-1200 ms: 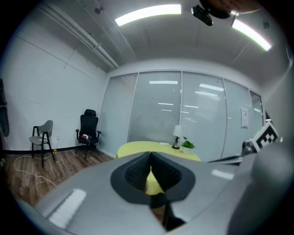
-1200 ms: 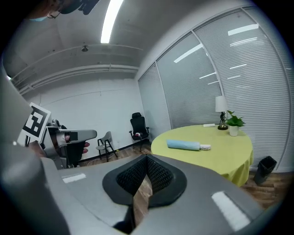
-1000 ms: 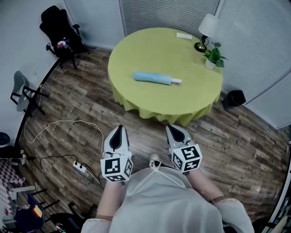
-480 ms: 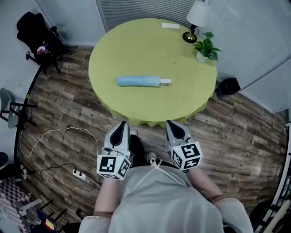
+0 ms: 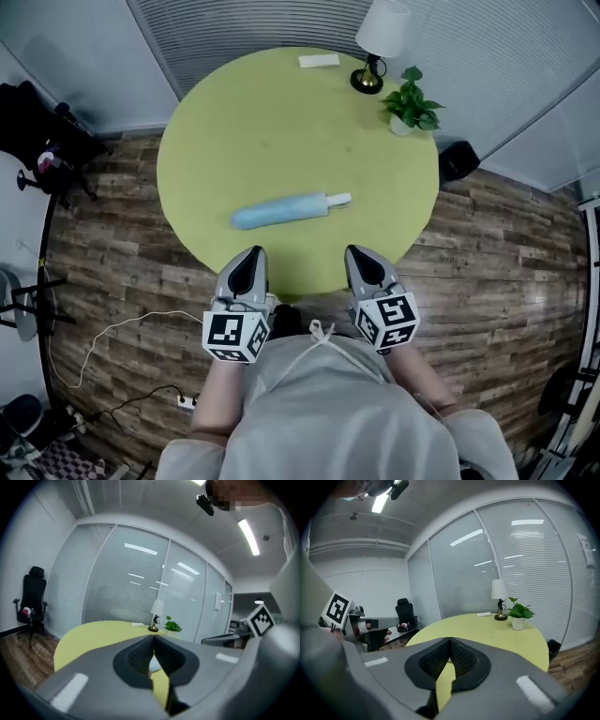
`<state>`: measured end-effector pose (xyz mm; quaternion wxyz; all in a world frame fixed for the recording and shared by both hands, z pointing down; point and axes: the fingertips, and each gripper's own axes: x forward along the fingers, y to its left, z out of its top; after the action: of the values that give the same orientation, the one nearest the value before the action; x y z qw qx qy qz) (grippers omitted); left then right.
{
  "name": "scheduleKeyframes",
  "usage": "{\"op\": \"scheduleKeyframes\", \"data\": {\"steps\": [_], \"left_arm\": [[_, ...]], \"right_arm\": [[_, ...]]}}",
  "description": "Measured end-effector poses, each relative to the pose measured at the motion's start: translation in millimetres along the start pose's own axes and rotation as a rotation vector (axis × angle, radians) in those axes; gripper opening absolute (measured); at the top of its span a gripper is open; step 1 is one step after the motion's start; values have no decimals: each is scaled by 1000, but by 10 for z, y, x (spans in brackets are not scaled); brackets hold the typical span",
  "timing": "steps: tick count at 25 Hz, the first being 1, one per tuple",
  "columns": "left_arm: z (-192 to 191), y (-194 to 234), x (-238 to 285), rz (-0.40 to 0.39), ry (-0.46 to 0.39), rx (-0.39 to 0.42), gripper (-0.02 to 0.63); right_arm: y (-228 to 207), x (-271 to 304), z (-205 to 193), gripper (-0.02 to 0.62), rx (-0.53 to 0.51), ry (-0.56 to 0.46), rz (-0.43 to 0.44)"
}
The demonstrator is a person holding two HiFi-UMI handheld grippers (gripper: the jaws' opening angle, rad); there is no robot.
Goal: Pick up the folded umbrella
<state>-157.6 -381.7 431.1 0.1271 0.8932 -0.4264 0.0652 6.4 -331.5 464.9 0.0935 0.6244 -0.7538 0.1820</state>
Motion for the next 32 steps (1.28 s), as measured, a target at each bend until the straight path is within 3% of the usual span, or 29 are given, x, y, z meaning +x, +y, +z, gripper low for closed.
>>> {"op": "scheduleKeyframes", "data": {"steps": [6,12,14,16,22,27,32], "left_arm": [[-127,316,556,-166,105,157,6],[-548,430,1120,-321,290,427,8],[-728,444,1265,-387,366,517,69],[-888,443,1407,-448,439,573,90],[-1348,448,1814,-611,646,661,266],[-1785,442,2095,-686,798,786,369],[-2085,432,2231,-719,900,876,391]], "right_arm": [[14,510,41,0,35,9,-102],[-117,871,-105,0,68,31,-186],[-124,955,-172,0,84,44,-199],[-122,1021,-215,0,91,53,-207],[-102,1221,-301,0,99,84,-237],[-224,1269,-414,0,126,116,-258],[-347,1244,-600,0,154,152,-272]]}}
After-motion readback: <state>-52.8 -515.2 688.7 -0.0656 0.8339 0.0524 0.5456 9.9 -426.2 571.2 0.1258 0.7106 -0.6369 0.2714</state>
